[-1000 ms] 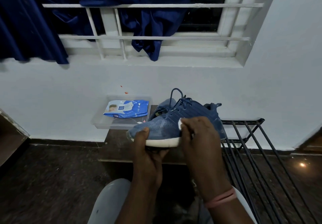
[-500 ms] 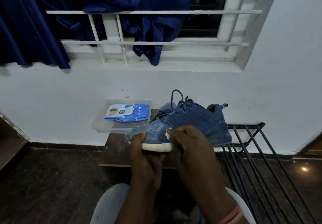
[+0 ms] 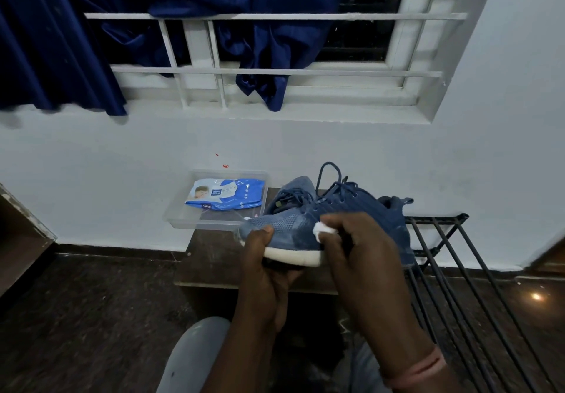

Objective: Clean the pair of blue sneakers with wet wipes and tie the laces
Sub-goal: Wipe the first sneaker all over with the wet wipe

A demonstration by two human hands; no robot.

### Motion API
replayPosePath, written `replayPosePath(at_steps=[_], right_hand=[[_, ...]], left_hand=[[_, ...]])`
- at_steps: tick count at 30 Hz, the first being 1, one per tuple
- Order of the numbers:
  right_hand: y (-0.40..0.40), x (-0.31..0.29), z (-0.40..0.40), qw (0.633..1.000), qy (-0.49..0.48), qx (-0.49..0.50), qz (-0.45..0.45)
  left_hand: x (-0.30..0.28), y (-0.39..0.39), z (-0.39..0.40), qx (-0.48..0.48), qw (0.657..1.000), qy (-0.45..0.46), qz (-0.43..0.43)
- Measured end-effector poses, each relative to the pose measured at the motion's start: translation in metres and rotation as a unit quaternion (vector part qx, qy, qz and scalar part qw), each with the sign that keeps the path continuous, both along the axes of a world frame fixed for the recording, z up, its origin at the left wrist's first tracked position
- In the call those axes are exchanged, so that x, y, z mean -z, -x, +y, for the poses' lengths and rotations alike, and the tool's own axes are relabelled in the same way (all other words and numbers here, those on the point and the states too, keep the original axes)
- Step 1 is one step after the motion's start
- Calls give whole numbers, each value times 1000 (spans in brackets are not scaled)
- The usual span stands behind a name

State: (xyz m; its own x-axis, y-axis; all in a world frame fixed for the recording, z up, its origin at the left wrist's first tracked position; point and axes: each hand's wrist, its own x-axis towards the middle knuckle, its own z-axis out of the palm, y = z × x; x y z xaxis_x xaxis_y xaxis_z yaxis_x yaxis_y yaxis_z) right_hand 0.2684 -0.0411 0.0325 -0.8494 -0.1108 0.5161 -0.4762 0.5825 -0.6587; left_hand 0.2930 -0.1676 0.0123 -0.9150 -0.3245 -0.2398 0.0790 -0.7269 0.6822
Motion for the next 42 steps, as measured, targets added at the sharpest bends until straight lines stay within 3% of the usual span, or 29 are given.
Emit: replayPosePath(at_steps=[3,6,10,13,18,25,29,35,42], right_hand=[[4,-11,-12,1000,15,7,11],[-2,-18,-13,994,106,-8,-27],[-4,-18,0,933,322,-49,-154],[-3,-15,2,907,370,-46,-193],[-7,-14,7,950,279,-12,-142],[1,-12,-1,989,128,47,59],[1,9,-11,990,-66,51,112],[-13,13,-1,989,-130,-66,11],[-6,14,-2,999,-38,10,19]], left_hand=[[0,2,7,-1,1000,7,3],[1,2,9,-4,1000,-11,5],[6,1,-3,-11,1000,-11,-9],[5,-1,-5,-17,1000,-2,-11],[1,-3,0,-6,1000,-5,-14],[2,-4,9,-27,999,-30,-18],[6,-3,11,-29,999,-34,-25],[12,-1,5,4,999,-25,-21],[16,-3,3,-2,1000,-6,-23]])
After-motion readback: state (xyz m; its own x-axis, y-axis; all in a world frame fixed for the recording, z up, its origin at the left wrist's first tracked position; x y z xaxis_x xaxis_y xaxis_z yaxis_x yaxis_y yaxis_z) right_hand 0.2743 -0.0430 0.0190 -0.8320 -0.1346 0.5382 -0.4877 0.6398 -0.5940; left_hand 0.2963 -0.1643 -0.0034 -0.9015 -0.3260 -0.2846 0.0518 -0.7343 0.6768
